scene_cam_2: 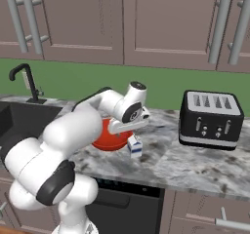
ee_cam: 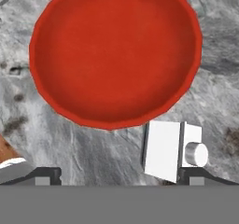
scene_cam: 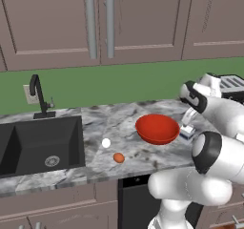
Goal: Gather the eggs and milk located in the vicinity of the sink area and place them right next to the bowl.
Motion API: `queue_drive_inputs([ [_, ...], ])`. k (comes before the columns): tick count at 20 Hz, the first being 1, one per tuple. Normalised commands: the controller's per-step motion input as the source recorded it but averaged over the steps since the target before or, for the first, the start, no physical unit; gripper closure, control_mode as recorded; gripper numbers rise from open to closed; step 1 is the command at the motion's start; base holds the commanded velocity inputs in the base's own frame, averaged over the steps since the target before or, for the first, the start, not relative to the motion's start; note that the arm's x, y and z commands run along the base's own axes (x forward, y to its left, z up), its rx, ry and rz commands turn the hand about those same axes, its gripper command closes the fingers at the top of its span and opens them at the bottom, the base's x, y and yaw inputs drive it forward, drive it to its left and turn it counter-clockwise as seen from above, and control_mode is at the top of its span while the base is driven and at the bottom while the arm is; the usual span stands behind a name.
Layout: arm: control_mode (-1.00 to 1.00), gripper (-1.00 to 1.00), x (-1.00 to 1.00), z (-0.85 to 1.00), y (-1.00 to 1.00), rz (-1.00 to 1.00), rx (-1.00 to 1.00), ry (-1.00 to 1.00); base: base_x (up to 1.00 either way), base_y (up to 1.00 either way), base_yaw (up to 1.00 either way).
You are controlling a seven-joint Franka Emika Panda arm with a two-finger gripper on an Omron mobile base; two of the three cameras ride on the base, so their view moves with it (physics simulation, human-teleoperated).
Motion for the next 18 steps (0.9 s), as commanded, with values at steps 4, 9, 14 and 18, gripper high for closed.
queue_drive_inputs([
  [4, -1.00, -1.00, -0.41, 0.00, 0.52, 0.11, 0.00, 0.00, 0.00, 0.00, 0.00],
  [9, -1.00, -1.00, -0.41, 0.00, 0.58, 0.10, 0.00, 0.00, 0.00, 0.00, 0.00],
  [14, -1.00, -1.00, -0.39, 0.00, 0.62, 0.13, -0.02, 0.00, 0.00, 0.00, 0.00],
  [18, -1.00, -1.00, -0.35, 0.01, 0.60, 0.11, -0.02, 0.00, 0.00, 0.00, 0.00],
])
